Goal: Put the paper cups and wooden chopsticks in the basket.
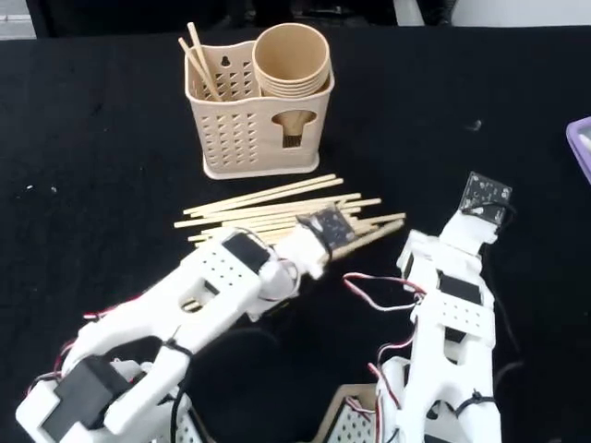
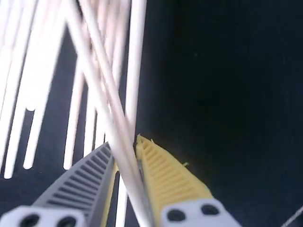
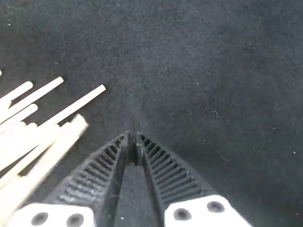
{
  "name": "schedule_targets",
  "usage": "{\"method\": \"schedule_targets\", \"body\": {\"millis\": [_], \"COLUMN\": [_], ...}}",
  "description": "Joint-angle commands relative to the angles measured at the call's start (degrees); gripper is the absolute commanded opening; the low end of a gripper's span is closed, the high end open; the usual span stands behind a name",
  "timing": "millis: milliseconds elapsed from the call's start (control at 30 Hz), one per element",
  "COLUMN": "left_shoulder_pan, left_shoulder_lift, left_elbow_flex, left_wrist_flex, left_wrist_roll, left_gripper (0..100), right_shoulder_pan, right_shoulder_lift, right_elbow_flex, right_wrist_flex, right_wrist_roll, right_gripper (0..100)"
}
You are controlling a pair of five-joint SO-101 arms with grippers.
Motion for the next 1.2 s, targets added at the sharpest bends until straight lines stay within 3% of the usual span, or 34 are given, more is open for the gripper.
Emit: {"method": "schedule_targets", "body": {"millis": [0,100,333,1033,1167], "left_shoulder_pan": [-1.63,-4.62,-11.21,-10.77,-9.45], "left_shoulder_lift": [-1.85,1.23,11.69,16.26,14.77], "left_elbow_flex": [1.10,1.89,-4.44,-6.46,-7.25], "left_wrist_flex": [2.81,2.73,3.16,-1.67,1.85], "left_wrist_roll": [-10.37,-14.51,-14.68,-14.59,-12.22], "left_gripper": [3,3,9,11,4], "right_shoulder_pan": [-0.88,-0.88,-0.88,-0.88,-0.88], "right_shoulder_lift": [-1.63,-1.63,-1.63,-1.63,-1.63], "right_elbow_flex": [-1.71,-1.71,-1.71,-1.71,-1.71], "right_wrist_flex": [-0.79,-0.70,-0.79,-0.79,-0.79], "right_wrist_roll": [0.26,0.35,0.35,0.35,0.44], "right_gripper": [1.5,1.5,1.5,1.5,1.5]}}
